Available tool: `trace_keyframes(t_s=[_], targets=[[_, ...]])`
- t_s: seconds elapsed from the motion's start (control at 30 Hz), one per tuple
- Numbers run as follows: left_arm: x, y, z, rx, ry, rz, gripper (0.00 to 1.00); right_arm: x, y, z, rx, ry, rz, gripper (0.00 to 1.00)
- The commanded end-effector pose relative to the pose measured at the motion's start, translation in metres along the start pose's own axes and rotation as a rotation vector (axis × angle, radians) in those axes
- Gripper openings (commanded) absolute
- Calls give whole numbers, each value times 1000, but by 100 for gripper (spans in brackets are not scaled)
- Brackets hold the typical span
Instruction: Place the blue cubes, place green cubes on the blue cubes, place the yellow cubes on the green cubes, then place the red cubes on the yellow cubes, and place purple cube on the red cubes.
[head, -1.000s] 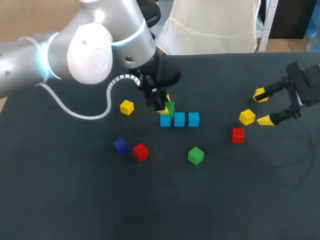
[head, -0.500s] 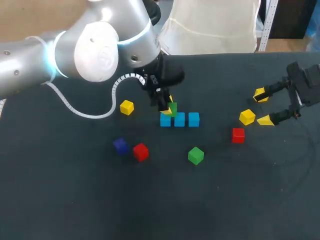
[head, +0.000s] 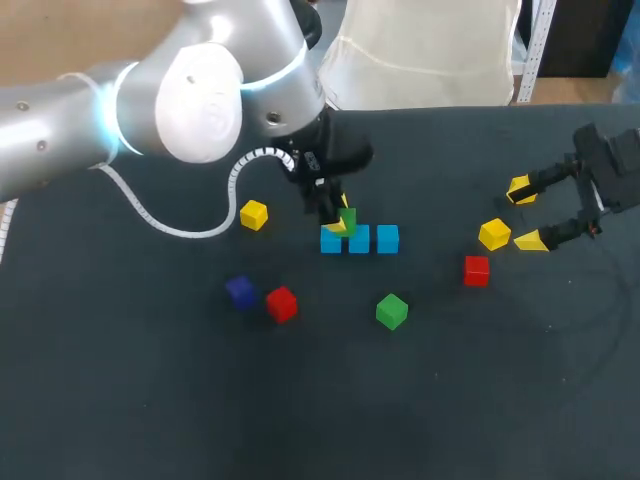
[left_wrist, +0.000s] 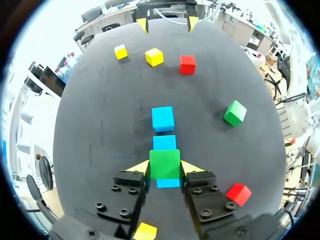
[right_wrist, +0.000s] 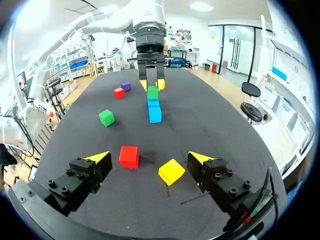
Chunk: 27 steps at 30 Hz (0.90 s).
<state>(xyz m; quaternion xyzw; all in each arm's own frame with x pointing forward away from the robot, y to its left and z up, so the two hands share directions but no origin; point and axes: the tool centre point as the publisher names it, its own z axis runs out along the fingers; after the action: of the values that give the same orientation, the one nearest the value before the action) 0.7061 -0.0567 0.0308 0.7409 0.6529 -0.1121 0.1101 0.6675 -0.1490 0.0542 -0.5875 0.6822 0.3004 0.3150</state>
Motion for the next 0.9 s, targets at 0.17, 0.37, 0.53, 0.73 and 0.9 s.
trace_keyframes(t_s=[0.17,0.37,0.53,0.73,0.9], targets=[[-1,3,1,9,5,-1,0,0,-1,0,-1,-2,-1,100],[0,2,2,11,8,-6,0,0,-1,0,-1,-2,-1,100],[2,2,2,11,8,-11,0,0,-1,0,-1,-2,-1,100],[3,1,3,16,10,-15,2,0,-1,0,-1,-2,-1,100],[2,2,3,18,6,-13,3,0,-1,0,-1,-2,-1,100]])
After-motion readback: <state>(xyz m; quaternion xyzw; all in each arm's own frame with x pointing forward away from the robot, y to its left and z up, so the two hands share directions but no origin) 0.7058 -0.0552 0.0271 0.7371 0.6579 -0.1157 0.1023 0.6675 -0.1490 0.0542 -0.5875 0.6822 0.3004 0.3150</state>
